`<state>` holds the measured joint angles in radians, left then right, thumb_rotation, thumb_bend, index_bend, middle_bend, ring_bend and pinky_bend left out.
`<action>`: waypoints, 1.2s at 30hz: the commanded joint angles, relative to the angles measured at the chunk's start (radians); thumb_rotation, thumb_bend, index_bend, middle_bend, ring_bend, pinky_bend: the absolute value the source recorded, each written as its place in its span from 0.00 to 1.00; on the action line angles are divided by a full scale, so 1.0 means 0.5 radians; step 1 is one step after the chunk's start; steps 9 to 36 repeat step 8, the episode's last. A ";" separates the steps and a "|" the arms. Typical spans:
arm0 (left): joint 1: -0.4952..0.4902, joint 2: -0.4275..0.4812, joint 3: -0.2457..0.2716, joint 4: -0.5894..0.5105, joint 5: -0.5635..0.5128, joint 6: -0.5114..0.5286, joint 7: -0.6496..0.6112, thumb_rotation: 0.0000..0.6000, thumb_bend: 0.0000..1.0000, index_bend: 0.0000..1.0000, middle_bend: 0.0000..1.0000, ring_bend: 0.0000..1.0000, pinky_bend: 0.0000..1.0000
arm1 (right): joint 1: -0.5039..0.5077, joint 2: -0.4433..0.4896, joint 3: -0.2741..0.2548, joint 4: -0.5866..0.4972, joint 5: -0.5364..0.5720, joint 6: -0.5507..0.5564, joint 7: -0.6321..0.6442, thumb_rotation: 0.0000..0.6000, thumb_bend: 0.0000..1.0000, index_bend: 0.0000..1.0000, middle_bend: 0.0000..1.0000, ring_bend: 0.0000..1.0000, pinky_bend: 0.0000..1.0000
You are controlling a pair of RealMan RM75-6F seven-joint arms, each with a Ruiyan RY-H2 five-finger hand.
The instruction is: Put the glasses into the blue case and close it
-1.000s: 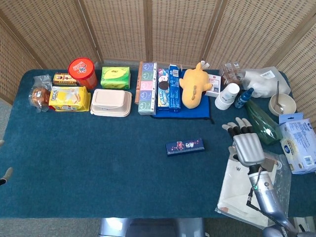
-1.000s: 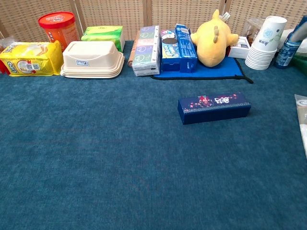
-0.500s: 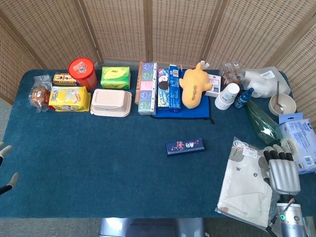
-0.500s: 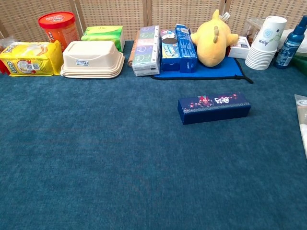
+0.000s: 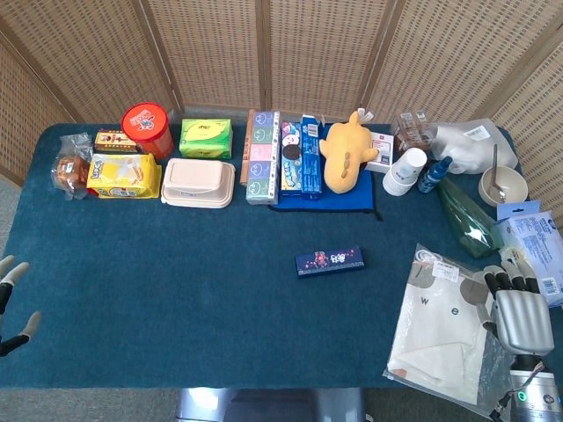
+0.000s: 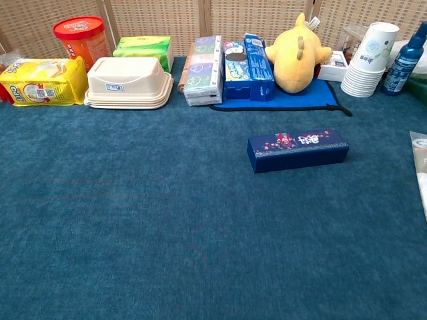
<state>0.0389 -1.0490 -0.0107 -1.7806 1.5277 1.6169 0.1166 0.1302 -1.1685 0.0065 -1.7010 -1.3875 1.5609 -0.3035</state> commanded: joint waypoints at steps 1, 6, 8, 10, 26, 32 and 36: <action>-0.006 -0.004 -0.003 -0.012 -0.001 -0.011 0.014 0.99 0.29 0.14 0.09 0.00 0.00 | -0.002 -0.012 0.018 0.007 -0.008 -0.009 0.013 1.00 0.31 0.35 0.31 0.17 0.13; -0.030 -0.010 -0.019 -0.026 -0.031 -0.054 0.042 0.99 0.29 0.14 0.09 0.00 0.00 | -0.006 -0.026 0.053 0.015 0.011 -0.033 -0.001 1.00 0.30 0.35 0.31 0.17 0.13; -0.038 -0.012 -0.022 -0.027 -0.042 -0.071 0.049 0.99 0.29 0.14 0.09 0.00 0.00 | -0.006 -0.031 0.065 0.015 0.018 -0.038 -0.006 1.00 0.30 0.35 0.31 0.17 0.13; -0.038 -0.012 -0.022 -0.027 -0.042 -0.071 0.049 0.99 0.29 0.14 0.09 0.00 0.00 | -0.006 -0.031 0.065 0.015 0.018 -0.038 -0.006 1.00 0.30 0.35 0.31 0.17 0.13; -0.038 -0.012 -0.022 -0.027 -0.042 -0.071 0.049 0.99 0.29 0.14 0.09 0.00 0.00 | -0.006 -0.031 0.065 0.015 0.018 -0.038 -0.006 1.00 0.30 0.35 0.31 0.17 0.13; -0.038 -0.012 -0.022 -0.027 -0.042 -0.071 0.049 0.99 0.29 0.14 0.09 0.00 0.00 | -0.006 -0.031 0.065 0.015 0.018 -0.038 -0.006 1.00 0.30 0.35 0.31 0.17 0.13; -0.038 -0.012 -0.022 -0.027 -0.042 -0.071 0.049 0.99 0.29 0.14 0.09 0.00 0.00 | -0.006 -0.031 0.065 0.015 0.018 -0.038 -0.006 1.00 0.30 0.35 0.31 0.17 0.13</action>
